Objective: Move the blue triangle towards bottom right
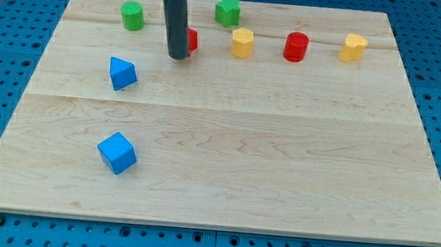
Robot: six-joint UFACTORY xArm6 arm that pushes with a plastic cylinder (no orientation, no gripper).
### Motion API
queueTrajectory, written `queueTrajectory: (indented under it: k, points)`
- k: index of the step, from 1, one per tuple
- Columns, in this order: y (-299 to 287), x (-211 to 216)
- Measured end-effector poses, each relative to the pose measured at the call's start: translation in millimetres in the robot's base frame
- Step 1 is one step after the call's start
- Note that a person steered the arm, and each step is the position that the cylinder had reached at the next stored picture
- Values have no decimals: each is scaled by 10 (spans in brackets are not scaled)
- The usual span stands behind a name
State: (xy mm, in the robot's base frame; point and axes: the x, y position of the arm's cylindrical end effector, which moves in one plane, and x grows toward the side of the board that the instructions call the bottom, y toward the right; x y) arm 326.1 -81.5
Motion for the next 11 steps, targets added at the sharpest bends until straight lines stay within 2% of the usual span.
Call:
queueTrajectory:
  k: [1,2,3,4,5,6,7,9,11]
  points:
    - [-150,170]
    - [-613,215]
    - [-1326,162]
    - [-1529,380]
    - [-1287,751]
    - [-833,735]
    - [-622,701]
    - [-804,484]
    - [-536,598]
